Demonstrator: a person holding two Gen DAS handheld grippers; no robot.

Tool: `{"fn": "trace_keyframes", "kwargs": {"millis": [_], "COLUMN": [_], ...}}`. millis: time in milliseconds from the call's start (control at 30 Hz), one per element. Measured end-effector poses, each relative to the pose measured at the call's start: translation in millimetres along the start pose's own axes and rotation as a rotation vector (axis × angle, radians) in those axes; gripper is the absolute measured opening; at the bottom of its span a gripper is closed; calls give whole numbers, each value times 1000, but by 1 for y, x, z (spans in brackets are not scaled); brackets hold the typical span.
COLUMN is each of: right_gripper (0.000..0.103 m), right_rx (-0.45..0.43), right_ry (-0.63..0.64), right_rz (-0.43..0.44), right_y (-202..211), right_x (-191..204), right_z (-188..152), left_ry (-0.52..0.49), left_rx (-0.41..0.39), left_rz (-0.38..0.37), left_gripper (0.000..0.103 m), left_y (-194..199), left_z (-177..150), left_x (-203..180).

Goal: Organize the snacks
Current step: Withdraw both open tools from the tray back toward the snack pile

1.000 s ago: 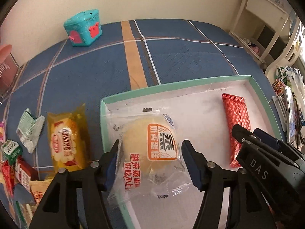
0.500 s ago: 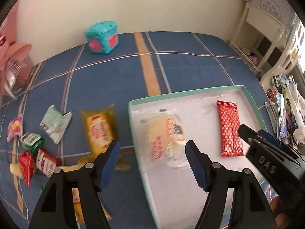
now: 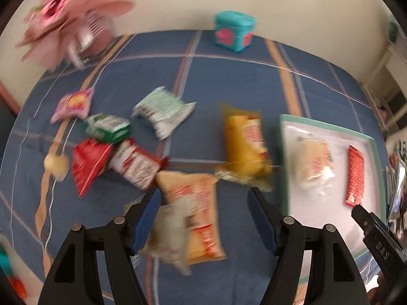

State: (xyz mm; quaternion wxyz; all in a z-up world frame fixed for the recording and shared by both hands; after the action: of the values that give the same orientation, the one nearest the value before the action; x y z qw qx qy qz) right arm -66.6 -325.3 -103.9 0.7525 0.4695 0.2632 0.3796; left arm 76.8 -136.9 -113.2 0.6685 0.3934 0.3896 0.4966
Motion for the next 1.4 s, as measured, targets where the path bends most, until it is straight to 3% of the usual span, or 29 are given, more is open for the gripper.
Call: {"fn": "trace_keyframes", "kwargs": {"millis": [367, 433, 467, 500, 533, 600, 767, 1100, 1300, 1400], "right_gripper": [54, 65, 72, 78, 82, 102, 103, 103, 103, 103], "right_rx": [-5, -5, -7, -9, -11, -19, -50, -102, -77, -56], "right_ry": [84, 94, 98, 99, 99, 97, 110, 121, 131, 149], "right_rz": [2, -7, -12, -13, -14, -16, -28, 53, 124, 146], "right_y": [9, 9, 8, 8, 7, 6, 8, 6, 1, -2], "right_x": [41, 43, 44, 44, 44, 44, 45, 68, 96, 114], "right_z": [-10, -10, -10, -10, -9, -7, -1, 3, 0, -4], "left_ry": [59, 59, 58, 57, 57, 48, 31, 57, 100, 114], "left_rx": [-14, -23, -34, -41, -52, -79, -129, -171, -164, -150], "left_rz": [-25, -21, -16, -11, -6, 7, 34, 14, 7, 49], "left_gripper": [72, 74, 89, 97, 100, 100, 101, 101, 101, 101], "left_y": [20, 21, 22, 23, 23, 25, 26, 31, 33, 31], "left_z": [-4, -4, -4, -3, -2, 2, 9, 19, 25, 27], "left_x": [30, 32, 34, 36, 37, 39, 42, 54, 73, 89]}}
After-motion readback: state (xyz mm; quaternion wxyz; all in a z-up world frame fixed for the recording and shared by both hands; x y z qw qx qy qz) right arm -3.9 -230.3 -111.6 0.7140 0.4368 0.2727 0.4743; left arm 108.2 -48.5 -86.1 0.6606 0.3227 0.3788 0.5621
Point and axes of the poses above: each gripper's, at about its wrist camera, not at the fingertips, and y roughly against the way its jaws point, x to its left, z to its top, the point moved 8 cm from there along -y, roughly the way its jaws point, and after that the axes turned 13 degrees about y, right-handed, at the moved point
